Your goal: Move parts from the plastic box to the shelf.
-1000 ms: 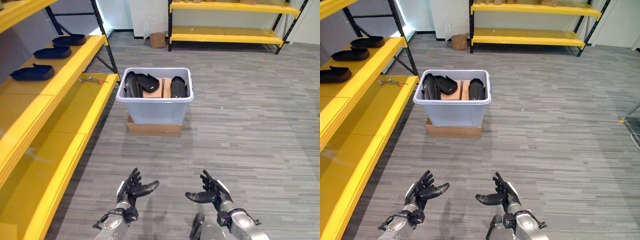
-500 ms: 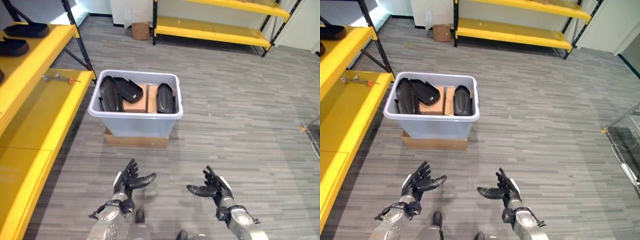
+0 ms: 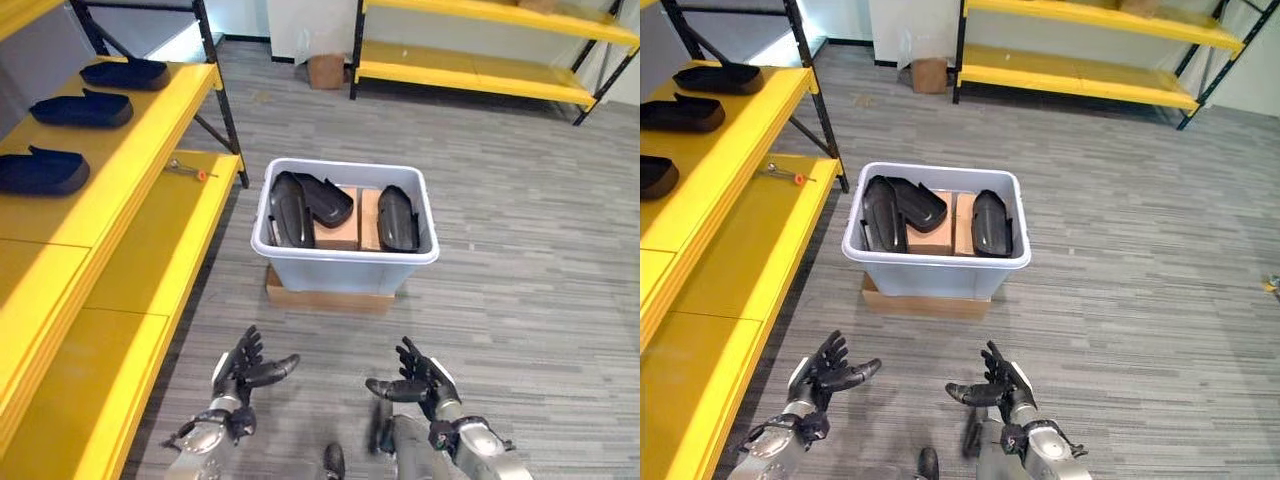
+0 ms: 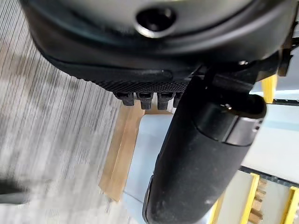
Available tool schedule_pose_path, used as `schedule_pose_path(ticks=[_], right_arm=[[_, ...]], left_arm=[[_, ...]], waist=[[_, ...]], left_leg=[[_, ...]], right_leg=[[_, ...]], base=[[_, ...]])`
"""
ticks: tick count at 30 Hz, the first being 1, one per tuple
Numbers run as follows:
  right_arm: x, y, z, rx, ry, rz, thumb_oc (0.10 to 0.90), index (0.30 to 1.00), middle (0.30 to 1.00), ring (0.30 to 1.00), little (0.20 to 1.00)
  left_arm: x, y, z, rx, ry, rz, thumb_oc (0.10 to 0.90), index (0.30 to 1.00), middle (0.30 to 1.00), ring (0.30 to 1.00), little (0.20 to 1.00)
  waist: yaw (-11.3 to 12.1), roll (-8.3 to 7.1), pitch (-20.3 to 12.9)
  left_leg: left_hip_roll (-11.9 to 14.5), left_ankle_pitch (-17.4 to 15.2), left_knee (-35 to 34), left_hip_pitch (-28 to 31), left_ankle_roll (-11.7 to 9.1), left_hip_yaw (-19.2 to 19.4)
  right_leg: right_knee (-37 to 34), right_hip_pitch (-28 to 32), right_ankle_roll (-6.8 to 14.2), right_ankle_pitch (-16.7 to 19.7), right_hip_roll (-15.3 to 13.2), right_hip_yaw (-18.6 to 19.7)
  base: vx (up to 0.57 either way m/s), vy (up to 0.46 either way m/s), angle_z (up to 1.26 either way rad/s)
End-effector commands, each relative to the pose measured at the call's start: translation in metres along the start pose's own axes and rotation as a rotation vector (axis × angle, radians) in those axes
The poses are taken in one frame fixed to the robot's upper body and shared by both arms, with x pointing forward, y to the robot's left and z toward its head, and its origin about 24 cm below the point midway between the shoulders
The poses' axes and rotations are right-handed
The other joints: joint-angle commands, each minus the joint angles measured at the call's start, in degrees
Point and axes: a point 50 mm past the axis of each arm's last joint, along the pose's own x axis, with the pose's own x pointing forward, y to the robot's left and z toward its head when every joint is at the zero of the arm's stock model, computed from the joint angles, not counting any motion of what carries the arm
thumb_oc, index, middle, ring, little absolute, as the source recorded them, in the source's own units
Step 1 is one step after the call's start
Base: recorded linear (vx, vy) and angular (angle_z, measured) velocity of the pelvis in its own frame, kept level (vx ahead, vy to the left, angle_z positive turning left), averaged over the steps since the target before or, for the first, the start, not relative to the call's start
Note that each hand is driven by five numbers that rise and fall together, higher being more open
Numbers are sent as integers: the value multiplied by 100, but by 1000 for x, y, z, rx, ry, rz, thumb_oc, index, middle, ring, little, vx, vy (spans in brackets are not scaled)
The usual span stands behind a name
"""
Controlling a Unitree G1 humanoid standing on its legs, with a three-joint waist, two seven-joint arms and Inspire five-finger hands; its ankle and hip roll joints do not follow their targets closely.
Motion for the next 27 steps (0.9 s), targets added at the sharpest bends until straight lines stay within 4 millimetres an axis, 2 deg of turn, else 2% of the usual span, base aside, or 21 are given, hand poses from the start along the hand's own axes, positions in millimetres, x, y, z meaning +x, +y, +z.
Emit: schedule_pose_path(ticks=[1, 6, 12, 14, 15, 16, 18, 20, 21, 22, 24, 27], right_arm=[[9, 7, 49, -46, -229, 56, 900, 1000, 1000, 1000, 1000], [7, 1, 44, -43, -212, 42, 900, 1000, 1000, 1000, 1000], [3, -7, 42, -45, -204, 19, 900, 1000, 1000, 1000, 1000], [3, -10, 45, -44, -212, 9, 900, 1000, 1000, 1000, 1000], [3, -12, 48, -51, -224, 2, 900, 1000, 1000, 1000, 1000], [4, -14, 52, -60, -234, -1, 900, 1000, 1000, 1000, 1000], [5, -14, 53, -60, -239, -8, 900, 1000, 1000, 1000, 1000], [6, -13, 54, -62, -244, -11, 900, 1000, 1000, 1000, 1000], [6, -13, 54, -60, -243, -11, 900, 1000, 1000, 1000, 1000], [7, -12, 51, -59, -232, -8, 900, 1000, 1000, 1000, 1000], [7, -10, 49, -61, -223, 2, 900, 1000, 1000, 1000, 1000], [6, -9, 45, -62, -208, 15, 900, 1000, 1000, 1000, 1000]], left_arm=[[-1, -12, 38, 65, -203, -91, 900, 1000, 1000, 1000, 1000], [-2, -16, 32, 62, -187, -110, 900, 1000, 1000, 1000, 1000], [-3, -17, 29, 56, -178, -108, 900, 1000, 1000, 1000, 1000], [-1, -18, 32, 46, -187, -104, 900, 1000, 1000, 1000, 1000], [-1, -18, 33, 40, -195, -106, 900, 1000, 1000, 1000, 1000], [-1, -18, 34, 38, -197, -111, 900, 1000, 1000, 1000, 1000], [-1, -16, 34, 44, -193, -109, 900, 1000, 1000, 1000, 1000], [-2, -14, 33, 50, -185, -100, 900, 1000, 1000, 1000, 1000], [-2, -14, 33, 53, -183, -96, 900, 1000, 1000, 1000, 1000], [-2, -13, 33, 63, -181, -96, 900, 1000, 1000, 1000, 1000], [-2, -12, 31, 72, -176, -97, 900, 1000, 1000, 1000, 1000], [-5, -10, 27, 72, -163, -100, 900, 1000, 1000, 1000, 1000]], waist=[[188, 21, -265], [159, 22, -457], [79, 127, -690], [60, 128, -689], [95, 92, -598], [186, 55, -434], [232, -1, -407], [326, -48, -420], [343, -77, -437], [389, -35, -436], [455, 42, -424], [468, 78, -457]], left_leg=[[644, 158, 13, 81, -517, -933], [711, 90, -57, 177, -634, -939], [978, 222, -119, 326, -826, -963], [1093, 411, 421, 74, -1027, -896], [1125, 662, 1105, -245, -1179, -917], [1168, 965, 1493, -594, -1272, -974], [1310, 849, 1140, -805, -1179, -875], [1357, 682, 724, -962, -1088, -970], [1356, 750, 567, -1075, -1073, -1068], [1409, 1053, 199, -1208, -1132, -1209], [1350, 1340, -136, -1277, -1153, -1300], [1347, 1313, -370, -1107, -1118, -1274]], right_leg=[[-112, 714, 524, 783, -73, 271], [-546, 1069, 448, 703, 154, 156], [-682, 1239, 315, 466, 465, 77], [-649, 1270, 228, 343, 518, -11], [-674, 1359, 136, 288, 541, -39], [-707, 1491, 43, 167, 566, -148], [-750, 1552, 55, 92, 532, -172], [-775, 1627, 74, 4, 550, -70], [-777, 1636, 71, -20, 538, -22], [-817, 1753, 60, -88, 610, 57], [-864, 1859, 55, -126, 707, 130], [-817, 1958, 55, -208, 759, 207]], base=[[166, -70, 17], [161, -92, 23], [171, -118, -33], [142, -154, -5], [51, -150, -9], [40, -128, -20], [67, -24, -24], [127, 40, -6], [183, 75, -15], [162, 80, -28], [140, 89, -26], [85, 59, -26]])
